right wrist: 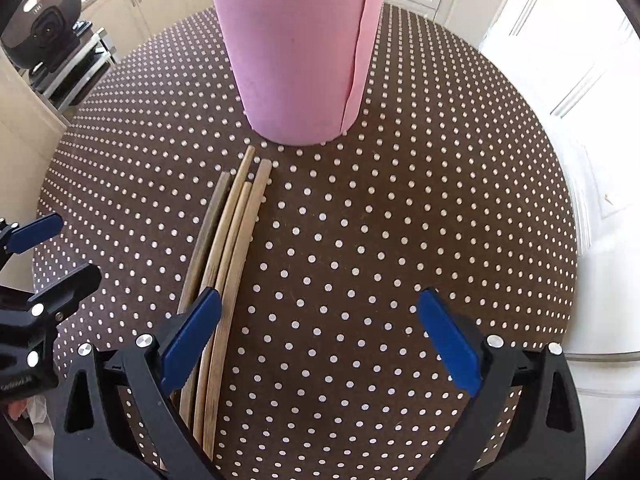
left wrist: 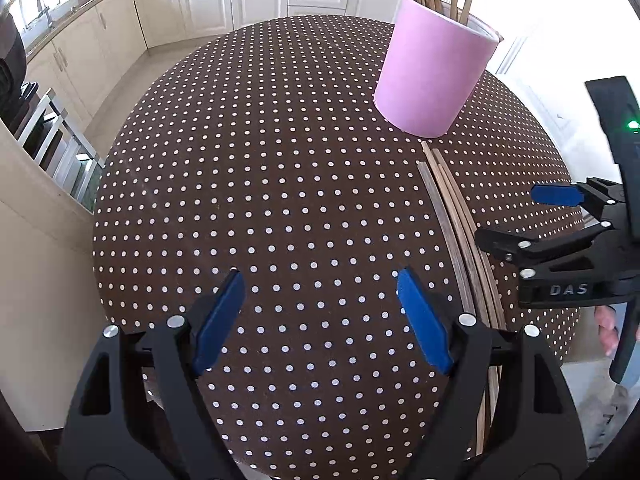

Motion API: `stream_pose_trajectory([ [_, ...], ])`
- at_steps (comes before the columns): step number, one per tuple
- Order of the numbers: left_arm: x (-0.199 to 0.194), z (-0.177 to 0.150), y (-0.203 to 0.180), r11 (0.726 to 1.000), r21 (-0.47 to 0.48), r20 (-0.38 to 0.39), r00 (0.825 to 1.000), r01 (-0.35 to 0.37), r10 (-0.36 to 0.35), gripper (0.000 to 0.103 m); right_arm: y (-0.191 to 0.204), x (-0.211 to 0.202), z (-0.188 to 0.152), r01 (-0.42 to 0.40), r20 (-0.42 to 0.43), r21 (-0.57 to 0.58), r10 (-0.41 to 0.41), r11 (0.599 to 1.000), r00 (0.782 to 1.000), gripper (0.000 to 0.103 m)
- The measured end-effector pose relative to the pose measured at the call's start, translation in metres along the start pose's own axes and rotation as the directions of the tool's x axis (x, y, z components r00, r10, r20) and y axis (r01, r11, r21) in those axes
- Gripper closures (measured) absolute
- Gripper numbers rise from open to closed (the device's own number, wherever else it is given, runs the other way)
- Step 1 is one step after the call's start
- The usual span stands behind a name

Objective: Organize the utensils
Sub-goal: 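Lower the right gripper and close it on a single loose chopstick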

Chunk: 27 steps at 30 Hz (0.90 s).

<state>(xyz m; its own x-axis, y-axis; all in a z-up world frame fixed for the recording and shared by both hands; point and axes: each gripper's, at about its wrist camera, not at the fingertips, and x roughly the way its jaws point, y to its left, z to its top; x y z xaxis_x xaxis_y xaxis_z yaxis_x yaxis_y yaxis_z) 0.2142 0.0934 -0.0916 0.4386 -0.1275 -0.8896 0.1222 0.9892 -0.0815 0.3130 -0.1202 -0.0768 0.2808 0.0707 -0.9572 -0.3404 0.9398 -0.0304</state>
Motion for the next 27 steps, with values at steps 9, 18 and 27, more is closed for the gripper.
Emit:
stream_pose_trajectory([
  [9,0.004,0.006,0.005,1.000,-0.018,-0.011,1.000,-0.009,0.009,0.025,0.007,0.009,0.010,0.013,0.010,-0.002,-0.013,1.000,1.000,0.008],
  [18,0.002,0.004,0.000,0.999,0.004,0.016,0.999,-0.040,0.039,0.025,-0.012,0.002,-0.004,-0.029,-0.003,0.012,0.029,1.000,1.000,0.018],
  [27,0.005,0.005,-0.010,1.000,0.003,-0.003,1.000,-0.014,0.014,0.025,0.004,-0.001,-0.015,-0.039,-0.011,-0.031,0.039,0.999,0.999,0.042],
])
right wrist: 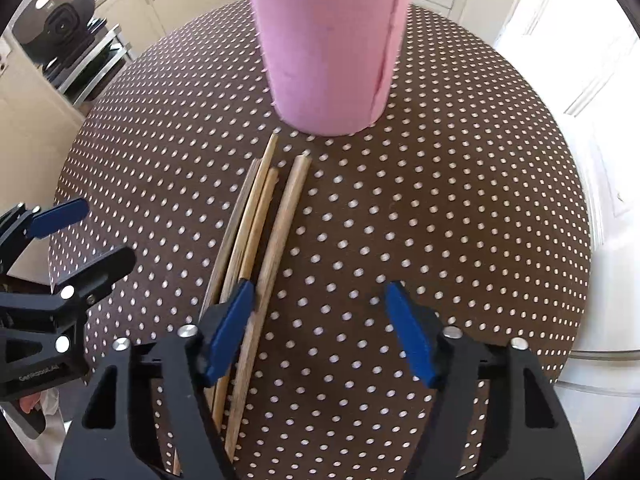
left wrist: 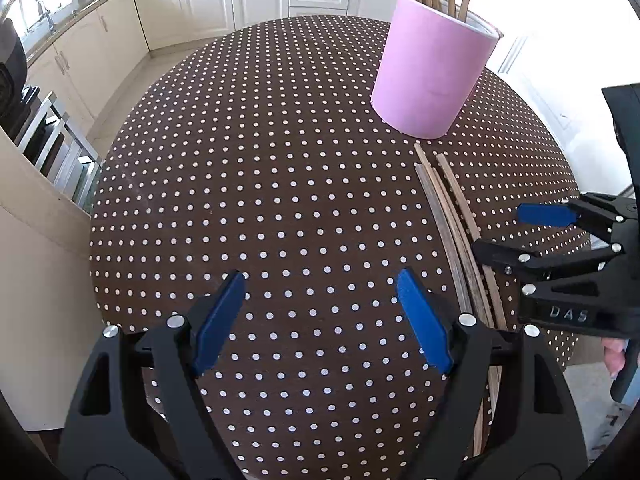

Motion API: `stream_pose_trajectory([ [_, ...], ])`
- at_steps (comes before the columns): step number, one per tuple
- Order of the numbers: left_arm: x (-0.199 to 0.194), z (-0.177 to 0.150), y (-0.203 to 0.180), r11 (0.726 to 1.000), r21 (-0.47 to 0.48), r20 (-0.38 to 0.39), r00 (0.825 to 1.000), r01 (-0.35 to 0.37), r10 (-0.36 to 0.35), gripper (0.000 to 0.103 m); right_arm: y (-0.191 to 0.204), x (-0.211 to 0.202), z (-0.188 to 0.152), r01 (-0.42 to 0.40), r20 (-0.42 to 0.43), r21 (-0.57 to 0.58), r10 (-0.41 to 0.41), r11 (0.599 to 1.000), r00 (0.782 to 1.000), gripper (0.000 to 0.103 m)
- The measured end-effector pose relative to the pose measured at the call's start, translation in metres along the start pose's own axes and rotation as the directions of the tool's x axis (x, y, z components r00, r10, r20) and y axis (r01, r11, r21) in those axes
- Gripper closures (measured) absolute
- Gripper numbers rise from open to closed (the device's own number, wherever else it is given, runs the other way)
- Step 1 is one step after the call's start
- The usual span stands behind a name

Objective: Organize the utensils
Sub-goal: 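Lower the right gripper and close it on a single loose chopstick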

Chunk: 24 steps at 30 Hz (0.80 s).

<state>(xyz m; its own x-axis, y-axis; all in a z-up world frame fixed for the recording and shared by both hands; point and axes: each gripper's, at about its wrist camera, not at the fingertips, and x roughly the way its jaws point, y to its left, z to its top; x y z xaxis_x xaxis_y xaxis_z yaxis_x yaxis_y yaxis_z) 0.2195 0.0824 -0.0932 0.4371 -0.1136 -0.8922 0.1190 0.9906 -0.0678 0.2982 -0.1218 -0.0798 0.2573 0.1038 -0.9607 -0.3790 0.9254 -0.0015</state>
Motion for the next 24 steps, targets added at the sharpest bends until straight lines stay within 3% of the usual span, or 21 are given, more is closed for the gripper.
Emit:
stream_pose_trajectory([
  [3,0.000,-0.002,0.000,1.000,-0.002,-0.006,1.000,0.013,-0.013,0.025,0.008,0.000,-0.003,0.005,0.014,-0.009,-0.005,1.000,1.000,0.050],
  [5,0.000,-0.002,0.000,1.000,-0.003,-0.004,1.000,0.017,-0.017,0.025,0.011,-0.002,-0.003,0.002,0.015,-0.006,-0.002,1.000,1.000,0.061],
  [9,0.000,-0.001,-0.003,0.999,-0.002,-0.005,0.999,0.035,-0.035,0.025,0.017,-0.003,-0.004,0.002,0.019,-0.018,-0.002,1.000,1.000,0.067],
  [16,0.000,0.000,-0.018,0.998,0.012,-0.009,0.998,0.067,-0.067,0.025,0.020,-0.004,-0.005,-0.016,0.030,-0.033,0.017,0.999,0.999,0.090],
  [24,0.011,0.002,-0.055,0.995,0.077,-0.018,0.998,0.064,-0.062,0.029,-0.004,-0.011,-0.012,-0.039,0.021,-0.026,0.039,0.999,0.999,0.097],
])
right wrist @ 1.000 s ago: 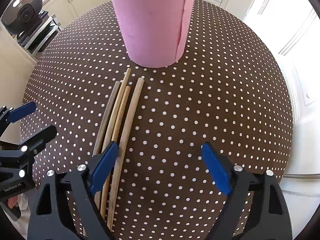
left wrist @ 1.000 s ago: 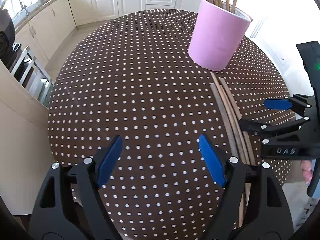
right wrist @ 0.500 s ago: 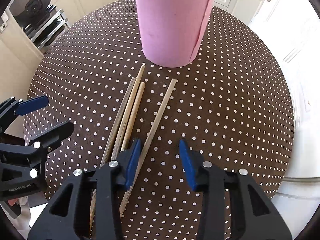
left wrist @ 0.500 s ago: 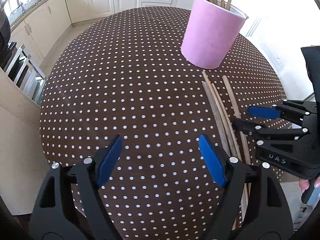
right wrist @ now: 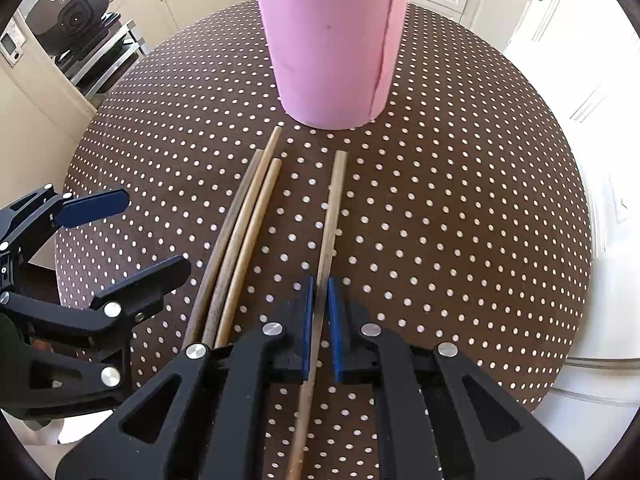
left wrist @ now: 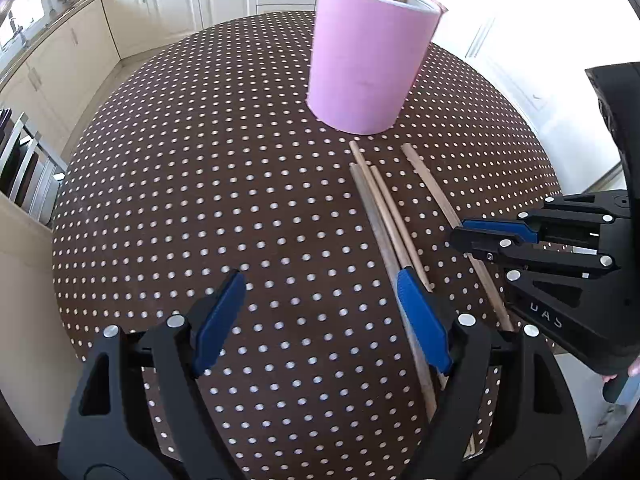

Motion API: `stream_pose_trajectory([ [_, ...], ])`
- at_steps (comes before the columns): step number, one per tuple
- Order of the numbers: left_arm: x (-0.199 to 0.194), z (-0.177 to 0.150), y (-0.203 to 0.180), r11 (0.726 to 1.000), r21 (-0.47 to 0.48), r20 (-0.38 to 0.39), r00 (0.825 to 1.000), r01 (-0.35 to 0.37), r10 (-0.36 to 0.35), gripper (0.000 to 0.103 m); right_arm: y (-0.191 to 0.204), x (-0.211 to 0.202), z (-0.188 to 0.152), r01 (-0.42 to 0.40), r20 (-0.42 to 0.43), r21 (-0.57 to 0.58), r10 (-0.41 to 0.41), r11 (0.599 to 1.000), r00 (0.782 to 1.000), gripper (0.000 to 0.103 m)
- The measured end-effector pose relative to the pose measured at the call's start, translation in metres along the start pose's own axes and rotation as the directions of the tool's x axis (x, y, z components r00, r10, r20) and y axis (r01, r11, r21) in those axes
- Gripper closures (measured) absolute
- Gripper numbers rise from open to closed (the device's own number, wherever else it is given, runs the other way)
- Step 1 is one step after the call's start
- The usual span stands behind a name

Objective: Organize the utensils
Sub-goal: 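Lower the right gripper and close it on a single loose chopstick, then lower the left gripper and close it on another loose chopstick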

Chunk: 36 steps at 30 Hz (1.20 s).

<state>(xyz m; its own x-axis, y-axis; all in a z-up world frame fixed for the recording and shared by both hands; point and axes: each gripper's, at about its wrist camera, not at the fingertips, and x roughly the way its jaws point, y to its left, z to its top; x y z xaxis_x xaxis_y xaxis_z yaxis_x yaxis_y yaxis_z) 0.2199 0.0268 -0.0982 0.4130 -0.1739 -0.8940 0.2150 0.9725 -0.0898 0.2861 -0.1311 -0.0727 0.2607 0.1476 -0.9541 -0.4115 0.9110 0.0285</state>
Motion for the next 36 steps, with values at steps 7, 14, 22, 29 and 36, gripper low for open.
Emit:
stream_pose_trajectory([
  [7,0.022,0.013,-0.021,1.000,0.008,-0.044,0.999,-0.016,0.016,0.044,-0.013,-0.007,-0.009,-0.027,-0.002,0.006,0.027,1.000,1.000,0.097],
  [14,0.036,0.039,-0.023,1.000,-0.016,-0.096,0.995,0.018,-0.019,0.044,-0.025,-0.014,-0.015,-0.035,0.003,0.004,0.035,0.999,0.999,0.097],
  [22,0.031,0.050,-0.014,0.995,-0.053,-0.140,0.986,0.081,-0.087,0.044,-0.018,-0.013,-0.013,-0.029,0.009,-0.003,0.029,1.000,1.000,0.097],
  [29,0.042,0.050,-0.039,1.000,0.006,-0.143,0.990,0.014,-0.013,0.047,-0.019,-0.013,-0.014,-0.025,0.013,-0.001,0.025,1.000,1.000,0.097],
  [36,0.046,0.049,-0.068,0.999,0.045,-0.163,0.986,-0.009,0.016,0.056,-0.017,-0.014,-0.016,-0.018,0.014,-0.006,0.018,1.000,1.000,0.097],
])
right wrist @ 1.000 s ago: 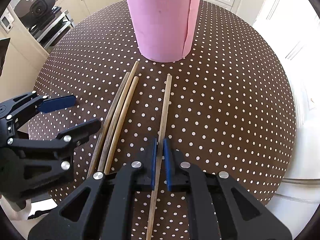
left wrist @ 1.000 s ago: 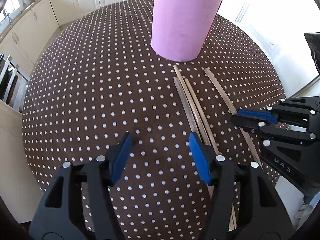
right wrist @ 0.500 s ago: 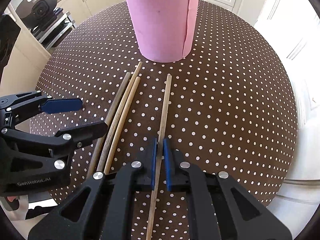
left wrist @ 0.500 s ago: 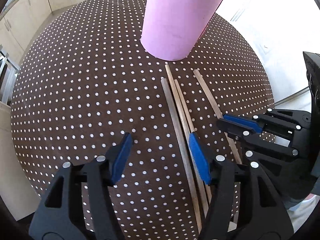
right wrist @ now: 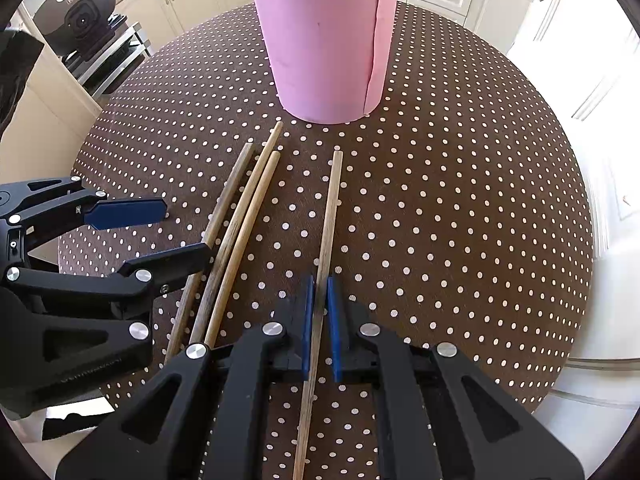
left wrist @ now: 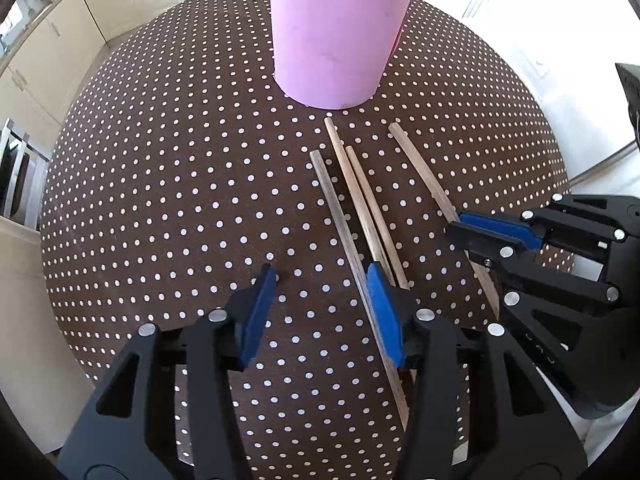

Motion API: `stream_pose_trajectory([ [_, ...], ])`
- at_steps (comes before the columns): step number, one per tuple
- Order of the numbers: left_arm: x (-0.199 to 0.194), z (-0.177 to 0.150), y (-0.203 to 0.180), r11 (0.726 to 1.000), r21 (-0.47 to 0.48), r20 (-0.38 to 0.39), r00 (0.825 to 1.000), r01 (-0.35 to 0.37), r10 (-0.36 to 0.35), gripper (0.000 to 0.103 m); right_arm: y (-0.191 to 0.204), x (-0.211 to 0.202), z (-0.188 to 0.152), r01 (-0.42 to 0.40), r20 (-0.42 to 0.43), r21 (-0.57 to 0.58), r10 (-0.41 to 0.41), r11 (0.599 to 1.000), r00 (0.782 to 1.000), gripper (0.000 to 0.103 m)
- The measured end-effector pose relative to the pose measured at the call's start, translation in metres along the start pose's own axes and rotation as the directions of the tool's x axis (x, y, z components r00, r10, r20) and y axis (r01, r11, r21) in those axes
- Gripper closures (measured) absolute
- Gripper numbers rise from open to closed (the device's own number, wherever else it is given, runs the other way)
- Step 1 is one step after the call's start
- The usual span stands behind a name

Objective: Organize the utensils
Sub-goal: 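Lower the left gripper and close it on another loose chopstick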

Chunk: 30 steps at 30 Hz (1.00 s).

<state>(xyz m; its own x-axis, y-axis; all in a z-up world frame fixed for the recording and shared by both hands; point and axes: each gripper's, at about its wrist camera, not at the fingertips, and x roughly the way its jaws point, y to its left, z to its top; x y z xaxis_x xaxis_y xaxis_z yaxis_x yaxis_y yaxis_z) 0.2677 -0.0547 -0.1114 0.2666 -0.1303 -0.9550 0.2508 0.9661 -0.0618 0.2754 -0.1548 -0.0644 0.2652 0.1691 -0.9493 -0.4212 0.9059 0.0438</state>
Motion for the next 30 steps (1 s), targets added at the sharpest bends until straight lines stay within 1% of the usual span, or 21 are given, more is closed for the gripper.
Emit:
stream_pose_trajectory([
  [2,-0.005,-0.002,0.002,1.000,0.006,-0.006,1.000,-0.009,0.009,0.056,0.001,0.000,0.000,0.003,0.001,-0.003,-0.003,1.000,1.000,0.097],
  [6,-0.010,-0.006,-0.008,0.999,0.030,-0.019,0.999,-0.029,0.030,0.057,0.000,0.000,-0.001,0.001,0.001,0.004,-0.001,1.000,1.000,0.097],
  [8,-0.010,-0.003,-0.016,1.000,0.015,-0.048,0.999,-0.013,0.014,0.057,0.000,0.001,-0.001,0.002,0.001,0.003,-0.002,1.000,1.000,0.097],
  [9,-0.007,-0.002,-0.019,1.000,0.011,-0.058,0.998,-0.020,0.021,0.057,0.001,0.001,-0.001,0.006,0.002,-0.002,-0.006,1.000,1.000,0.097],
  [11,-0.005,0.004,-0.025,0.999,0.009,-0.053,0.998,-0.035,0.035,0.058,0.003,0.001,-0.001,0.013,0.005,-0.010,-0.012,1.000,1.000,0.097],
  [12,-0.002,0.005,-0.023,0.999,0.004,-0.049,0.998,-0.038,0.039,0.061,0.003,0.001,-0.001,0.013,0.008,-0.010,-0.013,1.000,1.000,0.097],
  [13,-0.002,0.006,-0.025,0.999,0.003,-0.043,0.998,-0.045,0.045,0.070,0.003,0.001,-0.002,0.012,0.009,-0.009,-0.012,1.000,1.000,0.097],
  [15,-0.003,0.006,-0.028,0.999,0.008,-0.036,0.998,-0.047,0.047,0.076,0.002,0.001,-0.002,0.006,0.010,-0.007,-0.006,1.000,1.000,0.097],
  [17,-0.004,0.006,-0.028,0.999,0.008,-0.028,0.999,-0.046,0.046,0.087,0.001,0.001,-0.002,0.001,0.008,-0.004,-0.001,1.000,1.000,0.097],
  [21,-0.006,0.003,-0.028,0.999,0.024,-0.028,0.999,-0.030,0.031,0.091,-0.001,0.000,-0.001,-0.003,0.005,-0.003,0.003,1.000,1.000,0.097],
  [22,-0.007,0.002,-0.030,0.998,0.049,-0.025,0.999,-0.029,0.031,0.092,-0.001,0.000,-0.001,-0.004,0.005,-0.001,0.004,1.000,1.000,0.097],
  [24,-0.003,-0.006,-0.019,0.996,0.088,-0.020,0.999,-0.024,0.026,0.094,-0.003,0.000,0.000,-0.010,0.002,0.002,0.010,1.000,1.000,0.098],
  [25,-0.004,-0.008,-0.021,0.994,0.111,-0.018,1.000,-0.021,0.023,0.094,-0.005,0.000,0.000,-0.018,0.001,0.013,0.018,1.000,1.000,0.098],
  [29,-0.003,-0.013,-0.025,0.991,0.136,-0.005,1.000,0.016,-0.015,0.095,-0.010,-0.001,0.002,-0.033,0.001,0.044,0.033,0.998,0.999,0.099],
  [30,-0.012,-0.025,-0.022,0.991,0.131,0.002,1.000,0.016,-0.017,0.095,-0.011,-0.001,0.001,-0.036,0.002,0.054,0.036,0.998,0.999,0.099],
])
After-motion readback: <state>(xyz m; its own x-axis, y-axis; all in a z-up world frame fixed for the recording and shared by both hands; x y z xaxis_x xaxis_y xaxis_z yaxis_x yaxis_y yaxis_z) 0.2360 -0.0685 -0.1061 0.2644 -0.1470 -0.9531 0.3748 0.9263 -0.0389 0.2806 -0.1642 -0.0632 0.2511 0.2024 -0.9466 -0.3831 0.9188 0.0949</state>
